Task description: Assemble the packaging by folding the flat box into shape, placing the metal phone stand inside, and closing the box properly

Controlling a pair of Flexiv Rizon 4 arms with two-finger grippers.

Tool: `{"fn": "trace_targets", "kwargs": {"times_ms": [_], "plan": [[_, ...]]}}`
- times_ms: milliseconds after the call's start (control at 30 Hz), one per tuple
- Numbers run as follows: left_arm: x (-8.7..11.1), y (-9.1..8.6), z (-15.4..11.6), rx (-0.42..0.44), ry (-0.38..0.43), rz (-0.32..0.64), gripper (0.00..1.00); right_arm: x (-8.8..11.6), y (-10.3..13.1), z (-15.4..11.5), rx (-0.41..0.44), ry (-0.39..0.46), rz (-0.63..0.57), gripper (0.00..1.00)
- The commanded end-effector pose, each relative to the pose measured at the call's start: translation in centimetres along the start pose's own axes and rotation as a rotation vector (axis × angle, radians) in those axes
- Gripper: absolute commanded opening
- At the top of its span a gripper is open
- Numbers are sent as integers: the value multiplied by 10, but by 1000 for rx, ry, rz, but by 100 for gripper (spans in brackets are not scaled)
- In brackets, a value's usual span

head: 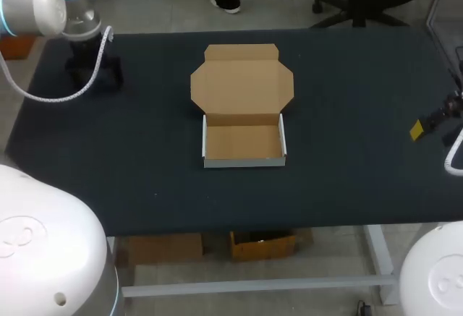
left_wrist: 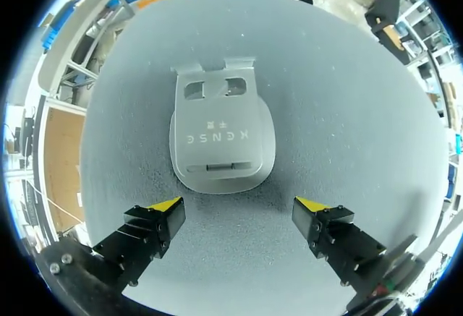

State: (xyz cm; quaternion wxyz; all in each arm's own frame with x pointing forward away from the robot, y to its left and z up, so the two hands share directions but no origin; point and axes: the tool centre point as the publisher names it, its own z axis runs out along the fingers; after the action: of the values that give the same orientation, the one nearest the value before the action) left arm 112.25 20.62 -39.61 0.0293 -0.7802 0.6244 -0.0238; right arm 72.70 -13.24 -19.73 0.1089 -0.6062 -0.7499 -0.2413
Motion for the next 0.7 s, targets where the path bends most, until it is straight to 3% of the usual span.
{"fn": "trace_targets", "kwargs": {"times_ms": [33,700], "plan": [[1,-9,3,-8,-6,-1,100,0,0,-2,3,1,0,100],[-6,-27,6,5,1,-28,100,0,0,-2,3,1,0,100]]}}
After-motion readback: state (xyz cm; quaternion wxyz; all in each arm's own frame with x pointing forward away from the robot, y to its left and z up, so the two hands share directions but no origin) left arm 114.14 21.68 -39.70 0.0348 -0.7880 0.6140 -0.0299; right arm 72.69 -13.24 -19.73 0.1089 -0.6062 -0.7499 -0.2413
